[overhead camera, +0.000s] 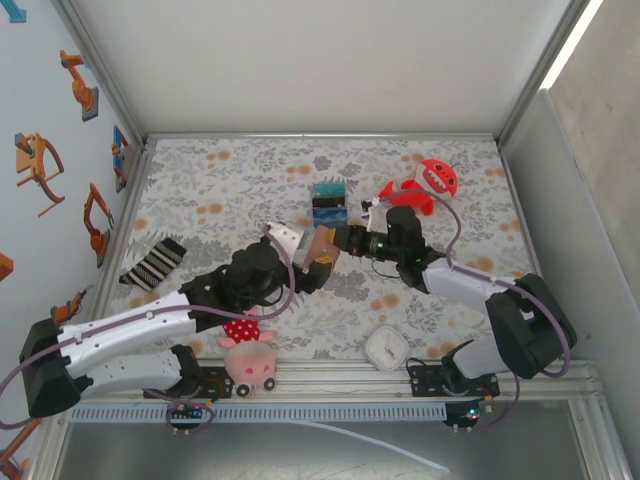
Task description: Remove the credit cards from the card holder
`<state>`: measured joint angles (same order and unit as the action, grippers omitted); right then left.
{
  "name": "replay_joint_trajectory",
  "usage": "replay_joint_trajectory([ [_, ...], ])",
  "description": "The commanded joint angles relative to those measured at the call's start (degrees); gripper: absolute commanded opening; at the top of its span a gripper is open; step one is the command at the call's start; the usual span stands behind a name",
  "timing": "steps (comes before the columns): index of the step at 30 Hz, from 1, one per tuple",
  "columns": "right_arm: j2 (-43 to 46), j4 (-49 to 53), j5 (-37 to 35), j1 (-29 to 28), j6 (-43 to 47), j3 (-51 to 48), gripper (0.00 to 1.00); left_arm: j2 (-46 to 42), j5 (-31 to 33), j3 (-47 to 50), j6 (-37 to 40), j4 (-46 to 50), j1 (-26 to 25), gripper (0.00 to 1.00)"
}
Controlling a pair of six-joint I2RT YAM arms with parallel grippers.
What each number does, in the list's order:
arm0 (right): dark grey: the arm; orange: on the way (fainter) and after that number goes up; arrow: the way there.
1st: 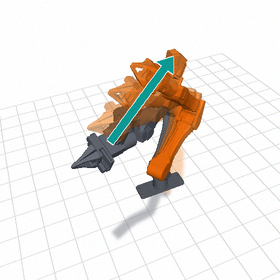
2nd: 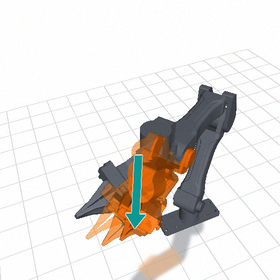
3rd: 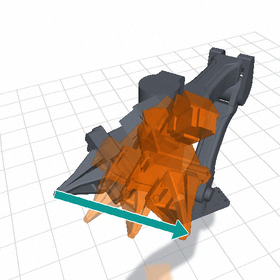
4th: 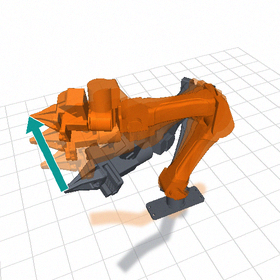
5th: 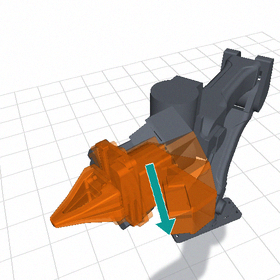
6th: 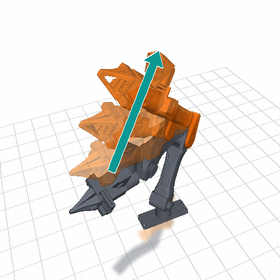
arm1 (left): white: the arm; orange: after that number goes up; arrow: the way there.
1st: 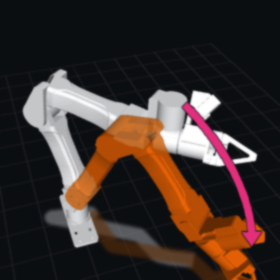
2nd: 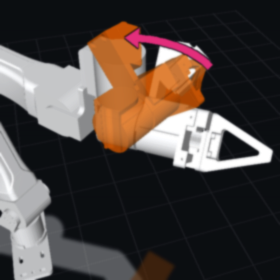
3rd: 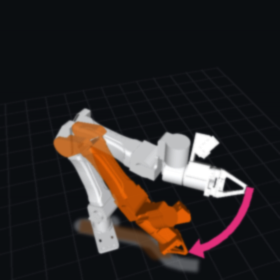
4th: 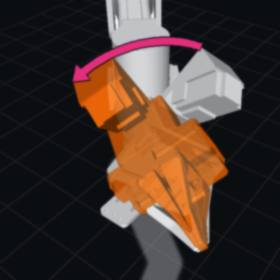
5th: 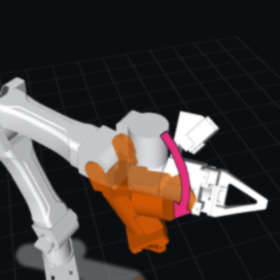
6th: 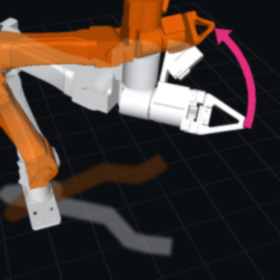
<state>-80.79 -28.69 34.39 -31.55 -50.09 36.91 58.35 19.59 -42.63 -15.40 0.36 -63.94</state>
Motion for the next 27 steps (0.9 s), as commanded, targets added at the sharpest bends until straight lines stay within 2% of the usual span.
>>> replay_joint_trajectory([
  [1,2.9,6.8,-4.2,0.6,5.0,3.5,0.00,-4.7,2.3,3.0,1.0,-1.0,1.2,0.97],
  [8,9.2,19.8,-10.3,0.6,10.9,6.3,0.00,-11.6,0.2,6.4,-1.6,1.3,7.7,0.97],
  [11,10.8,22.0,-10.3,0.6,11.8,6.9,0.00,-12.7,-3.3,8.0,-1.6,-0.2,10.6,0.97],
  [13,10.9,23.7,-8.7,0.7,12.7,8.2,0.00,-12.8,-7.8,10.0,-3.0,-2.8,13.5,0.97],
  [20,11.4,32.4,-8.4,0.6,17.1,13.1,0.00,-12.7,-32.3,19.1,-15.6,-19.0,28.5,0.97],
  [22,11.8,32.3,-8.0,0.6,17.3,13.1,0.00,-12.4,-37.5,19.3,-15.7,-20.1,30.4,0.97],
  [27,11.6,30.0,-3.3,0.6,16.9,13.3,0.00,-10.5,-47.7,18.0,-13.0,-21.3,30.7,0.98],
])
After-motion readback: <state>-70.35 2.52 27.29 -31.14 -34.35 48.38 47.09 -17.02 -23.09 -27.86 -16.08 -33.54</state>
